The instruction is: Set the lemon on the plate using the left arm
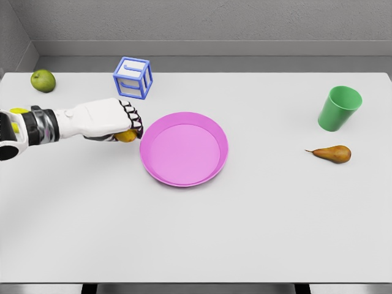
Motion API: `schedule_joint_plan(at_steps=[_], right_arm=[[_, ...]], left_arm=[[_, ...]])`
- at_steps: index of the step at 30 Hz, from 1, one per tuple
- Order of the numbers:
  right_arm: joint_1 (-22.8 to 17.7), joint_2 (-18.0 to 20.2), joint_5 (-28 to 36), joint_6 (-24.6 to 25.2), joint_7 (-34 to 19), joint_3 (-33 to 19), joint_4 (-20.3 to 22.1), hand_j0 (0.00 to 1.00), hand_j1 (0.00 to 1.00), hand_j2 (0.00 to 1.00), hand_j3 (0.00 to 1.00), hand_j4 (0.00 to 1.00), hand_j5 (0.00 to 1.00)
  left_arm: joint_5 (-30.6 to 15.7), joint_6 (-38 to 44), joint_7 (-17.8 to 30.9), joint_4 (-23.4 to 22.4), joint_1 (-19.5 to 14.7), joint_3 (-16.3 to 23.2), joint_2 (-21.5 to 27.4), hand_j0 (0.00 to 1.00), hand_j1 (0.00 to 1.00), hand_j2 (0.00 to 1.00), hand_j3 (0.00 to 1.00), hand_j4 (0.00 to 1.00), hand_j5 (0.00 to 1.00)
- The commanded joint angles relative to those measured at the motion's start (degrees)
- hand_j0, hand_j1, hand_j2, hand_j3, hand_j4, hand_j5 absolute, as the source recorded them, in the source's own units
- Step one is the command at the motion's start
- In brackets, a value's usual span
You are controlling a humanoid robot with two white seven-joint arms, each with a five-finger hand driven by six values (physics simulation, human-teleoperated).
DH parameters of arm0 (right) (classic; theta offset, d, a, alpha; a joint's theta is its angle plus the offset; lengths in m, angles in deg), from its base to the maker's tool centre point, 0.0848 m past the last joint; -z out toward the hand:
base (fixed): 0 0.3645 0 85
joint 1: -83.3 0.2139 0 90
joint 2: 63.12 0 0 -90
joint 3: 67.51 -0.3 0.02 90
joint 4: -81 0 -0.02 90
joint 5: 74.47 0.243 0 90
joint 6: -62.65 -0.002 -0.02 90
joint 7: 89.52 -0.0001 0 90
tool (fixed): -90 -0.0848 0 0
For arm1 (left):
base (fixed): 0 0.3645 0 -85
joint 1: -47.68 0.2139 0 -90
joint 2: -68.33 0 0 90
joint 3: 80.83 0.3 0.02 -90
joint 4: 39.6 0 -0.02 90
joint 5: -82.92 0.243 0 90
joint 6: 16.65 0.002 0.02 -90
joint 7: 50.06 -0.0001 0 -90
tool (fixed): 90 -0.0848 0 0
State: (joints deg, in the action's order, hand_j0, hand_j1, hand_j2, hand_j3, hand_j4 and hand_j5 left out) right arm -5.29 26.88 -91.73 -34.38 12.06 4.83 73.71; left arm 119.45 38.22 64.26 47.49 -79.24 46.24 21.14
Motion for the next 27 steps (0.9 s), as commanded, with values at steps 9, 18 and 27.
schedule_joint_plan(at_steps=[9,18,27], right_arm=[[0.0,0.0,0.03,0.0,0.02,0.0,0.0,1.0,1.0,1.0,1.0,1.0,1.0],[0.0,0.0,0.03,0.0,0.02,0.0,0.0,1.0,1.0,1.0,1.0,1.0,1.0],[0.0,0.0,0.03,0.0,0.02,0.0,-0.09,1.0,1.0,1.0,1.0,1.0,1.0]], left_arm=[[0.29,0.13,0.91,2.47,0.09,1.25,-8.44,0.49,0.49,0.49,0.49,0.49,0.49],[-0.5,0.13,2.05,2.38,0.26,1.95,-10.29,1.0,1.0,1.0,1.0,1.0,1.0],[-13.06,0.13,1.79,0.53,1.49,-4.46,5.17,1.0,1.0,1.0,1.0,1.0,1.0]])
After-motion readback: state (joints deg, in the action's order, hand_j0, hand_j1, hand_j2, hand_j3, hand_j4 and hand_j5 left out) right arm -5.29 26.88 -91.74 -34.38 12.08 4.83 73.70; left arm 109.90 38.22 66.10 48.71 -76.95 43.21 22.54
